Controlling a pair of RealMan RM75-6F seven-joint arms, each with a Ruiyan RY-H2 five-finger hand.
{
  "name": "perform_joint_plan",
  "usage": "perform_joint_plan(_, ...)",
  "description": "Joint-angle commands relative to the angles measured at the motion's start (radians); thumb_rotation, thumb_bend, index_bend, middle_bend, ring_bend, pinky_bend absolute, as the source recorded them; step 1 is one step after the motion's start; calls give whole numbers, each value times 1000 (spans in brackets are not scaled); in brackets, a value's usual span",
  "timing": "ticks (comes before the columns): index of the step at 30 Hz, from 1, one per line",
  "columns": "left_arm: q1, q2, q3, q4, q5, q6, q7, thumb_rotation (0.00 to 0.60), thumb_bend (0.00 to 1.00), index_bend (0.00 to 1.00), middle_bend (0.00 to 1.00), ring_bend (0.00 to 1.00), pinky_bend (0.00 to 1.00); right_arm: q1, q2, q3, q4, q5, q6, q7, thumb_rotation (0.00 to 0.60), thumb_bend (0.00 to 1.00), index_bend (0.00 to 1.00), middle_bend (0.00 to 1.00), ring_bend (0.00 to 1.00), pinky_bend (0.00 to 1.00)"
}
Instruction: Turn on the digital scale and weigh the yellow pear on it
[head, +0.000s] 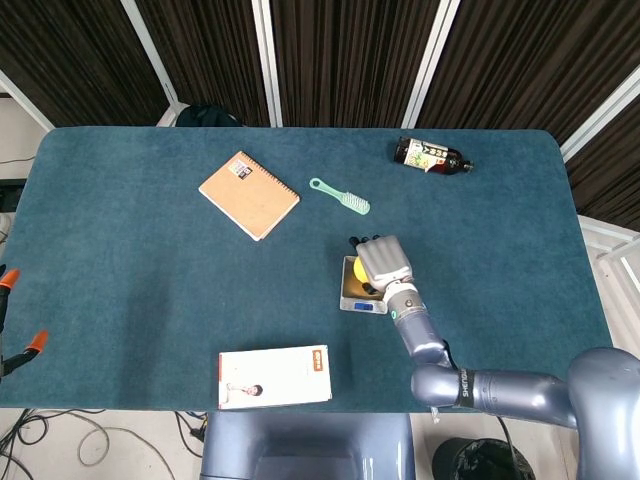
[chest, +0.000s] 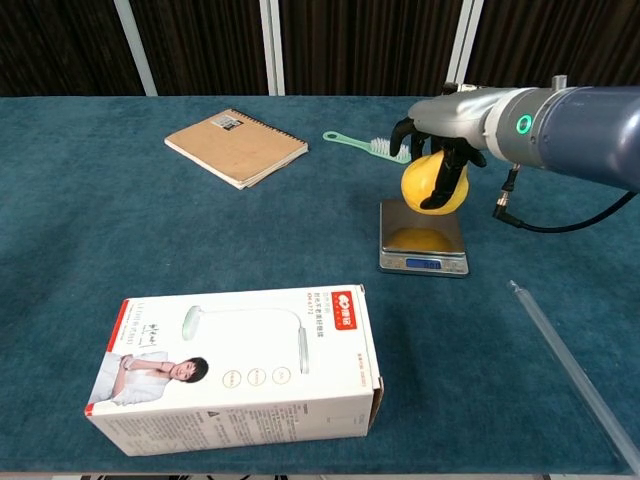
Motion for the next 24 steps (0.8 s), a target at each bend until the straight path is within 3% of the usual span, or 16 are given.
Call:
perform_joint_plan(1,-1,2,1,0,0,-3,-4,600,188,102,50,0,53,27,-23,3,16,41,2,-32,600,339,213,417,463,763)
perform_joint_plan(8,0,8,-5,1,-7,-1,-17,600,187,102,49,0,53,42,-32,-14,18,87,14,-67,600,338,206,415,427,815)
perform_joint_plan(12,0,8,-5,0,-6,1,-16,600,188,102,49,0,53,53,-26,-24,6,100,16,-91,600,338,164,322,332,839)
perform_joint_plan(13,1,8,-5,0,-5,2,-16,600,188,102,49,0,53,55,-25,-23,1,104,16,-92,600,338,148,276,290,769)
perform_joint_plan(16,1,7,-3,-1,-2,5,-13,600,188,102,50,0,53,61,-22,-18,-10,112,12,-89,600,339,112,195,193,370)
perform_joint_plan(17,1,6,-3,-1,-1,5,-13,600,188,102,50,0,53,61,-22,-17,-11,112,13,-88,600,339,105,185,173,355)
perform_joint_plan(24,1,5,-2,-1,-1,4,-7,600,188,102,50,0,53,63,-23,-17,-9,119,11,-72,600,338,77,150,109,515)
